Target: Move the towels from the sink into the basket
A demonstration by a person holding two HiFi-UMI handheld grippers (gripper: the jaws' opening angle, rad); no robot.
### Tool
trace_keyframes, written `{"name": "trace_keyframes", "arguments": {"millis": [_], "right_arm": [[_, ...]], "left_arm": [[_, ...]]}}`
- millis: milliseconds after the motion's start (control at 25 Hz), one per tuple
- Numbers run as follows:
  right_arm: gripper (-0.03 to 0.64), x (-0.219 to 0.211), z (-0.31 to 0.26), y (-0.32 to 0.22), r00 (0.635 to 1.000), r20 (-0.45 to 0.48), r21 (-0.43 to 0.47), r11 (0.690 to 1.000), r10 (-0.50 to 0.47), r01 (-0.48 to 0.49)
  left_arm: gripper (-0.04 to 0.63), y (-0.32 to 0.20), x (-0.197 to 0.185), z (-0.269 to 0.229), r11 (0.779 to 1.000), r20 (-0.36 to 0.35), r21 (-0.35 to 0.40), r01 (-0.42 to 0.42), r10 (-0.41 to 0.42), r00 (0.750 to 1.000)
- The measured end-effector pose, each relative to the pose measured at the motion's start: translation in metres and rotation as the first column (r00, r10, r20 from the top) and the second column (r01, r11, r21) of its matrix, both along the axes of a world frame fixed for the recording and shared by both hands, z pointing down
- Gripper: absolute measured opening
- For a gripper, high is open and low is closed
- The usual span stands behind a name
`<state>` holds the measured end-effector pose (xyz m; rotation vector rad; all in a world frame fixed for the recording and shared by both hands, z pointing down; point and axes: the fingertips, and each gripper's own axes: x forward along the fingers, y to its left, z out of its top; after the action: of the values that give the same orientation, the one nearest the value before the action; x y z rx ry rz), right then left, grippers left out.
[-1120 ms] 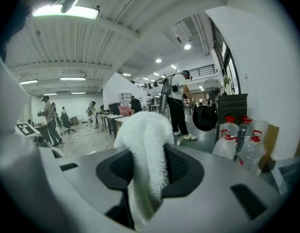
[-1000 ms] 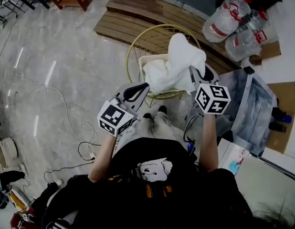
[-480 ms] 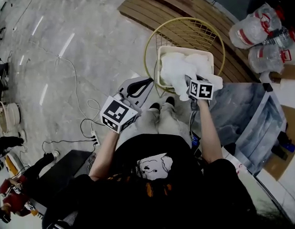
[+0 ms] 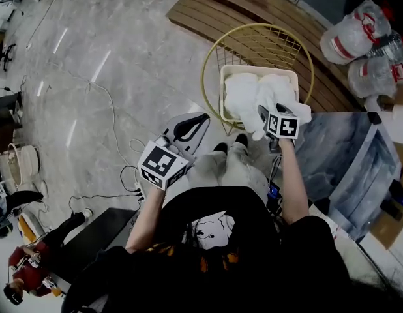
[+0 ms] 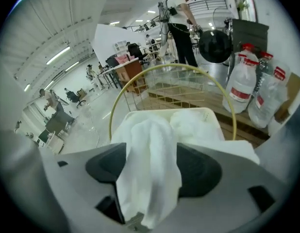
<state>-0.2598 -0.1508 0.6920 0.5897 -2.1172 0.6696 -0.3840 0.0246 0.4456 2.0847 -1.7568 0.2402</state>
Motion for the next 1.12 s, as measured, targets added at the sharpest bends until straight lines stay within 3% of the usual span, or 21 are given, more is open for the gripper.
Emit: {"name": "trace_keyframes", "arguments": {"millis": [200, 360, 440, 760, 1120], "right_arm": [[0.309, 0.035, -0.061, 0.008, 0.981, 0.153, 0.060, 0.989, 0.121, -0.132], [0.212, 0.083, -0.114, 0.027, 0.938, 0.271, 0.110, 0.961, 0.218, -0.255], [0.202, 0.105, -0.141, 0.037, 0.916, 0.314, 0.144, 0.942, 0.248, -0.304], [0.167, 0.182, -0.243, 0.071, 0.835, 0.437, 0.290, 0.827, 0.333, -0.481], [0.058, 0.275, -0.273, 0.118, 0.735, 0.480, 0.323, 0.683, 0.478, -0.655]], "left_arm": [[0.006, -0.009, 0.009, -0.004, 0.995, -0.007, 0.037, -0.089, 0.089, 0.996], [0.005, -0.016, 0.042, -0.007, 0.978, -0.013, 0.069, -0.198, 0.200, 0.980], [0.005, -0.016, 0.059, -0.006, 0.963, -0.017, 0.078, -0.259, 0.261, 0.965], [0.005, -0.022, 0.131, -0.018, 0.873, -0.024, 0.124, -0.471, 0.477, 0.878], [0.005, -0.010, 0.220, -0.031, 0.764, -0.022, 0.159, -0.626, 0.636, 0.771]]}}
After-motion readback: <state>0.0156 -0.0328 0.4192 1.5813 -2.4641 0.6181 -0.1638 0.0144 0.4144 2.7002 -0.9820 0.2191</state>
